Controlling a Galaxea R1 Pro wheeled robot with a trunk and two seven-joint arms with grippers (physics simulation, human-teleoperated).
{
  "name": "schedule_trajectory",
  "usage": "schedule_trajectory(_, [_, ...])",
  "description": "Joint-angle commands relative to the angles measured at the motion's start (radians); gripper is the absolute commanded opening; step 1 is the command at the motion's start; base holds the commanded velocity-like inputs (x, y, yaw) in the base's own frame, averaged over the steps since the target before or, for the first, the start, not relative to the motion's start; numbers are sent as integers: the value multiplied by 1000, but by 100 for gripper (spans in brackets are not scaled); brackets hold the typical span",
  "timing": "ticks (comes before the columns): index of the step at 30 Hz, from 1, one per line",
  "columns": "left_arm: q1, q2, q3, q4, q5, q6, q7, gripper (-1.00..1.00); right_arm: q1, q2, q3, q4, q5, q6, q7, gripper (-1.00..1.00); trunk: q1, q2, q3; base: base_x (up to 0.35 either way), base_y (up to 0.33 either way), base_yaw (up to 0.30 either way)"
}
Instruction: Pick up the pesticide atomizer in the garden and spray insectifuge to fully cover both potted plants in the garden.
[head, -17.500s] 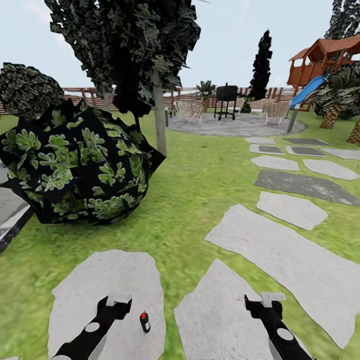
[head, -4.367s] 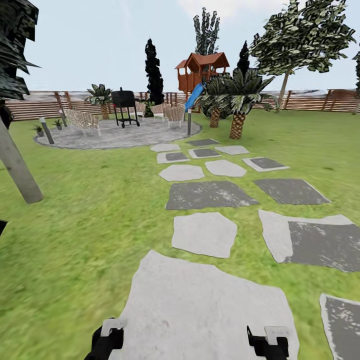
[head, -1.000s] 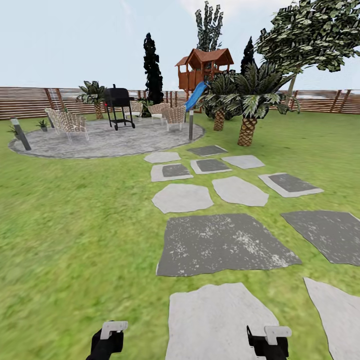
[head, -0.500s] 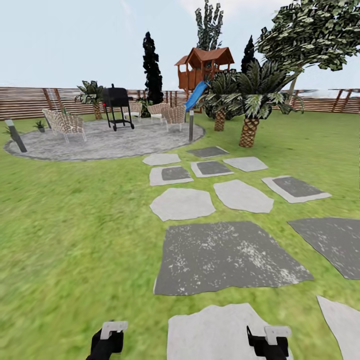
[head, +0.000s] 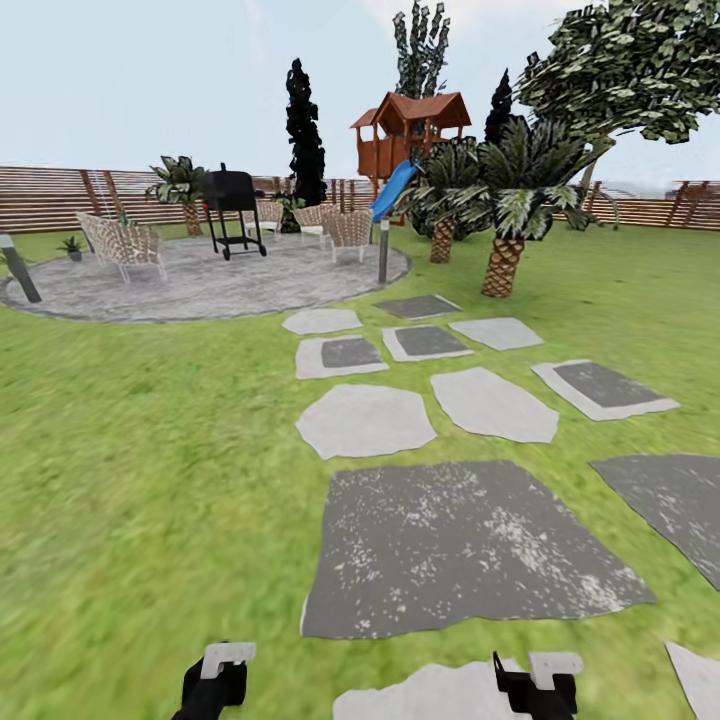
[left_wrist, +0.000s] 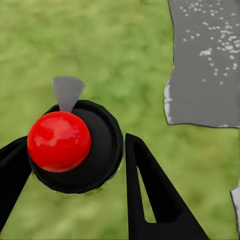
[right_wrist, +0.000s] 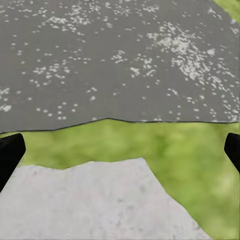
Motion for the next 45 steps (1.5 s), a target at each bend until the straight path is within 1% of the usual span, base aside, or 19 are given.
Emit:
schedule_trajectory(1, [0, 0, 0, 1, 1, -3, 1, -100, -1, 0, 0, 1, 2, -3, -3, 100, 0, 0, -1, 338, 0, 0])
schedule_trajectory(14, [0, 0, 1, 1, 1, -3, 1, -100, 0, 0, 0, 1, 2, -2, -3, 100, 0, 0, -1, 338, 0, 4])
schedule_trajectory(20, [0, 0, 0, 1, 1, -3, 1, -100, -1, 0, 0, 1, 2, -2, -3, 100, 0, 0, -1, 338, 0, 149])
schedule_trajectory(39, [0, 0, 1, 1, 1, -3, 1, -100, -1, 0, 0, 0, 2, -2, -3, 100, 0, 0, -1, 338, 0, 5])
schedule_trajectory(45, [0, 0, 0, 1, 1, -3, 1, -100, -1, 0, 0, 0, 2, -2, -3, 100, 0, 0, -1, 338, 0, 205])
